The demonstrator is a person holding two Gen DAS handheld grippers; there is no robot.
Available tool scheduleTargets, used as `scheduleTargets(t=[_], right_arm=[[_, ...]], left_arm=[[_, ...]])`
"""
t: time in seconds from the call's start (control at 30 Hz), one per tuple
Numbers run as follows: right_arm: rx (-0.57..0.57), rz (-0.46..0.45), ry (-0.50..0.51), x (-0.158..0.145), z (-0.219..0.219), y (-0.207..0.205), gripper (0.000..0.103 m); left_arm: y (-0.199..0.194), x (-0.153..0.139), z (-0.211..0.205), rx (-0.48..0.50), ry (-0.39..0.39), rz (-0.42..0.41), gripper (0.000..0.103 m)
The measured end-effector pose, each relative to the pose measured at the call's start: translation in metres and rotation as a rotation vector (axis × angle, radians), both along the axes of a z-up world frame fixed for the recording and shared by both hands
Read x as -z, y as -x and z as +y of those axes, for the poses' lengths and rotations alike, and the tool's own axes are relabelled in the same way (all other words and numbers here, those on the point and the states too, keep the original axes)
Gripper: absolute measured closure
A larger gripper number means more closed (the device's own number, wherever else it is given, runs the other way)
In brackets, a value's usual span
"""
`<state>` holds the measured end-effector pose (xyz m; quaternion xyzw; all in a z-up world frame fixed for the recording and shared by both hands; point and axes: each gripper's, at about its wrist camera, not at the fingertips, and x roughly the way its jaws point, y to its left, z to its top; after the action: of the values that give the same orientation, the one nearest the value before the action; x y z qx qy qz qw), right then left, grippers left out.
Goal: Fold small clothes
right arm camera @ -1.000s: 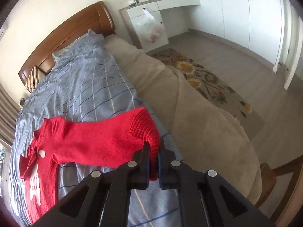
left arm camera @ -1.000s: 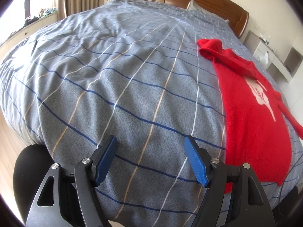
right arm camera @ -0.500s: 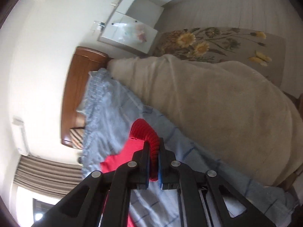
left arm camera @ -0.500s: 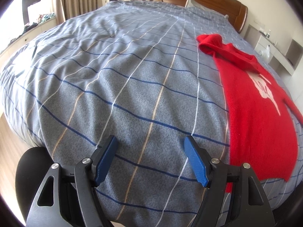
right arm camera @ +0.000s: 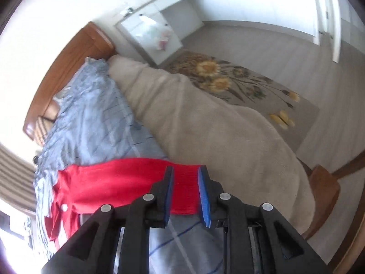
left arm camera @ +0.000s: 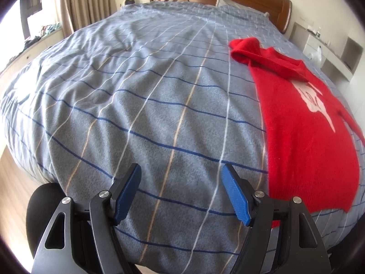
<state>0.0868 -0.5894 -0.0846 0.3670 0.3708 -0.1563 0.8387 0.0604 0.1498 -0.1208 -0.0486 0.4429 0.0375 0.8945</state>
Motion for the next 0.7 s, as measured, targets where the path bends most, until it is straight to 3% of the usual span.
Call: scheduleTargets(t=[0.07, 0.17, 0.2, 0.27, 0.33, 0.43, 0.5, 0.63, 0.7], right_arm=[[-0.065, 0.040, -0.015, 0.012, 0.014, -0.011, 0.080], [-0.093, 0.190, 0.012, 0.052, 0.024, -0.017, 0.078], [-0.089, 0.156, 0.040, 0.052, 0.025, -0.012, 0.078], [-0.046, 0.172, 0.131, 0.039, 0.030, -0.005, 0.077], [-0.017, 0.150, 0.241, 0.019, 0.047, 0.008, 0.068], [-0.094, 0.063, 0.294, 0.001, 0.086, 0.024, 0.065], [-0.146, 0.025, 0.294, 0.003, 0.113, 0.030, 0.059], [-0.231, 0.007, 0.275, 0.024, 0.162, 0.035, 0.057], [-0.228, -0.026, 0.269, 0.022, 0.174, 0.037, 0.056]], left_arm=[[-0.007, -0.010, -0.014, 0.054, -0.019, -0.003, 0.028], [-0.020, -0.038, -0.031, 0.138, -0.042, -0.048, 0.028], [-0.026, -0.050, -0.036, 0.164, -0.054, -0.071, 0.028], [-0.039, -0.077, -0.045, 0.222, -0.063, -0.118, 0.026], [-0.057, -0.100, -0.058, 0.286, -0.057, -0.163, 0.020], [-0.097, -0.122, -0.098, 0.428, -0.073, -0.180, 0.020], [-0.123, -0.118, -0.140, 0.578, -0.111, -0.147, 0.020], [-0.166, -0.075, -0.224, 0.786, -0.380, -0.083, 0.037], [-0.186, -0.050, -0.252, 0.835, -0.486, -0.036, 0.042]])
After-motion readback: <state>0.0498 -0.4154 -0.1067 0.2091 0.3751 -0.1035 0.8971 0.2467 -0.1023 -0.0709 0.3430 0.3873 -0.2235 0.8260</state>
